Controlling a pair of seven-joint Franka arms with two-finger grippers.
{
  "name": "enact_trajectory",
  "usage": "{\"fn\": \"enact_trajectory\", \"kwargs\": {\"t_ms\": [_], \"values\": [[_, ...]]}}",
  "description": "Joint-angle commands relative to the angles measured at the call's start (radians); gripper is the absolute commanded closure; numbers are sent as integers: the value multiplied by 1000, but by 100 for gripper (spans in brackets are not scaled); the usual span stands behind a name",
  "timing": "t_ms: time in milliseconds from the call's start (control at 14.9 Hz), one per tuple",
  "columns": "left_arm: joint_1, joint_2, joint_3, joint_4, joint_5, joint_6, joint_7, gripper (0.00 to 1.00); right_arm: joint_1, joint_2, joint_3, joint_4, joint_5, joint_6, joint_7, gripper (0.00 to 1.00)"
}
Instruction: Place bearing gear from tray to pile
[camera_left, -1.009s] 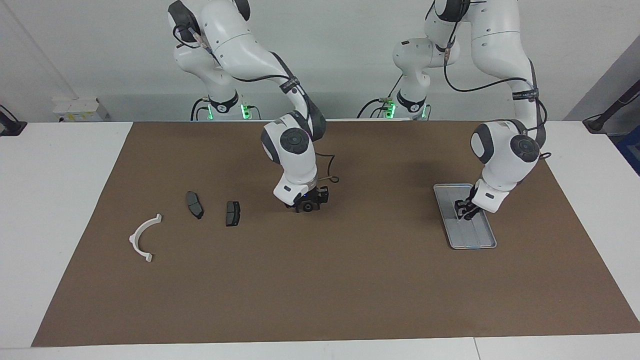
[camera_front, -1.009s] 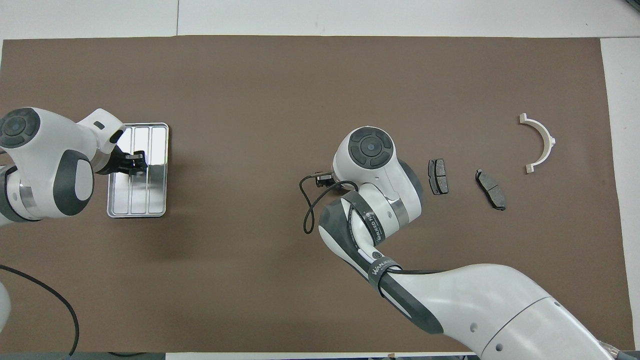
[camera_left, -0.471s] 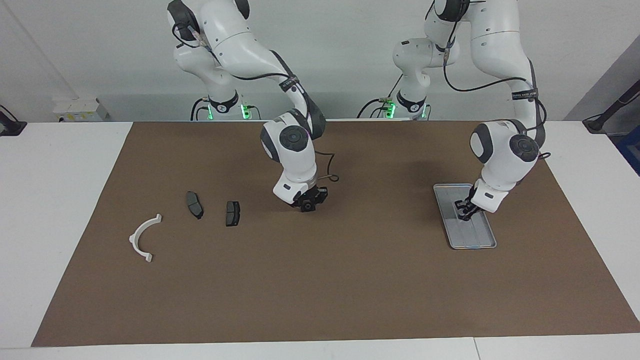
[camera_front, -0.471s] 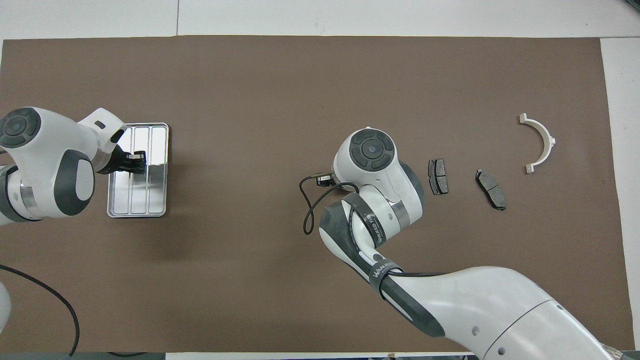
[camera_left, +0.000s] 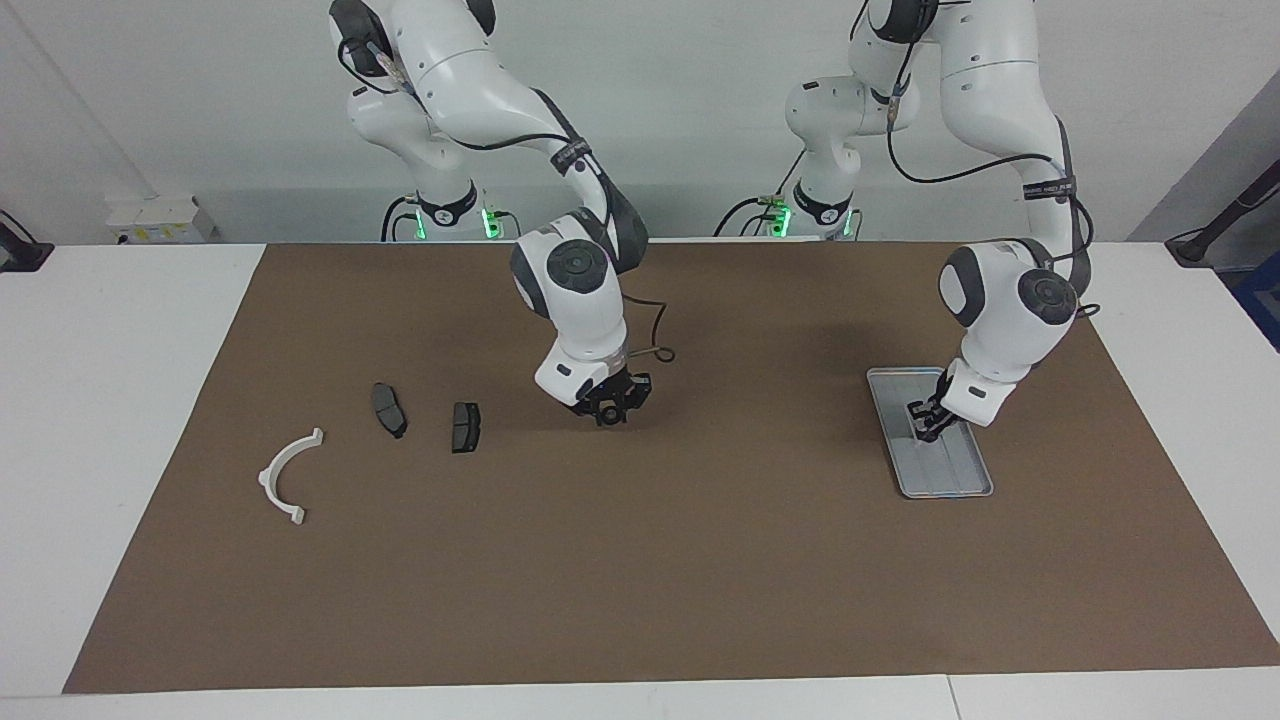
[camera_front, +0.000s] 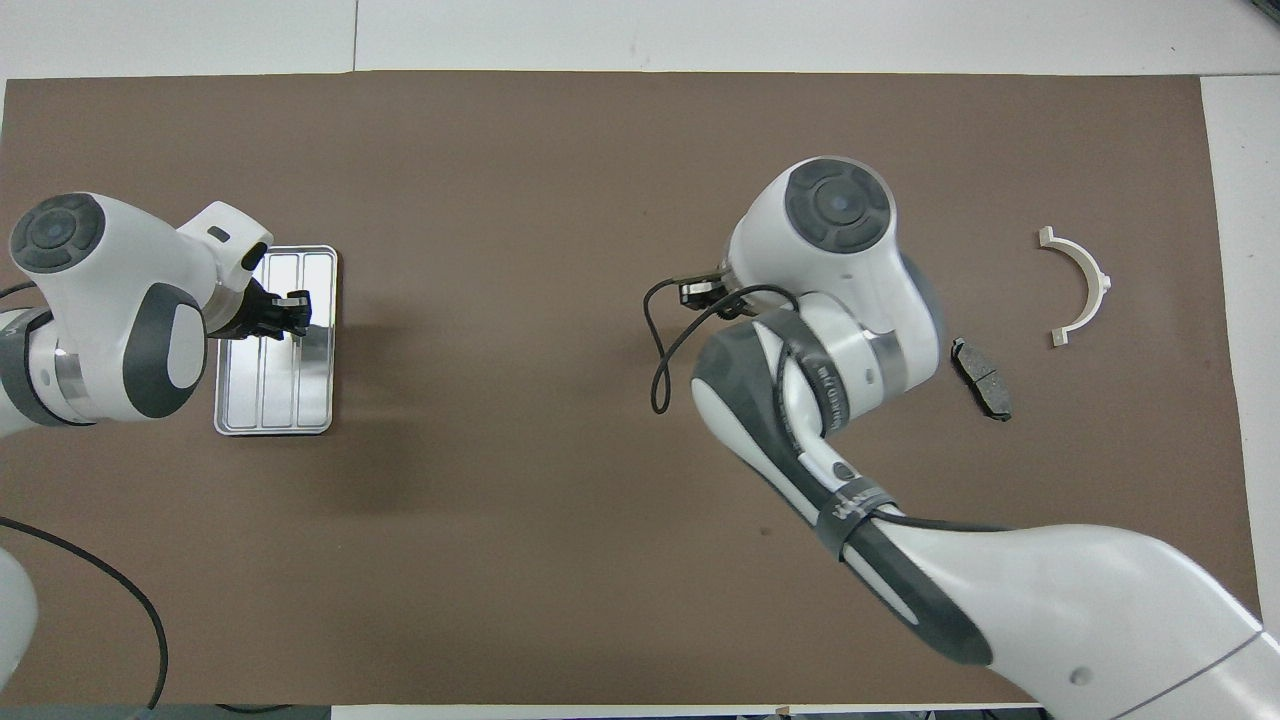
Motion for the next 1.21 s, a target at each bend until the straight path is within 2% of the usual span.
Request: {"fn": "enact_trajectory", "kwargs": {"t_ms": [0,269,471,672,874,1009,1143], "values": [[-110,-5,9,51,7,-79,-180,94,-142,0,13,120,3,-114,-178,100],[-305,1,7,98,-25,-90,-479,94,-348,-3,13,125,3,-125,-522,100],[-455,68,9,228,-43,-140,-646,95,-426,-3,13,56,-1,-82,-631,100],[-569,197,12,427,-63,-202,-789,96,-450,-9,12,-62,-1,50,-657,100],[-635,277,14,541,-65,-213,-867,96,-450,-13,12,-127,-1,111,-657,100],[-698,428,29,700,-55,-253,-941,96,-450,-12,12,-139,-1,133,-654,100],[-714,434,46,707,-66,-241,-970,96,-450,-10,12,-168,-1,174,-657,100]]}}
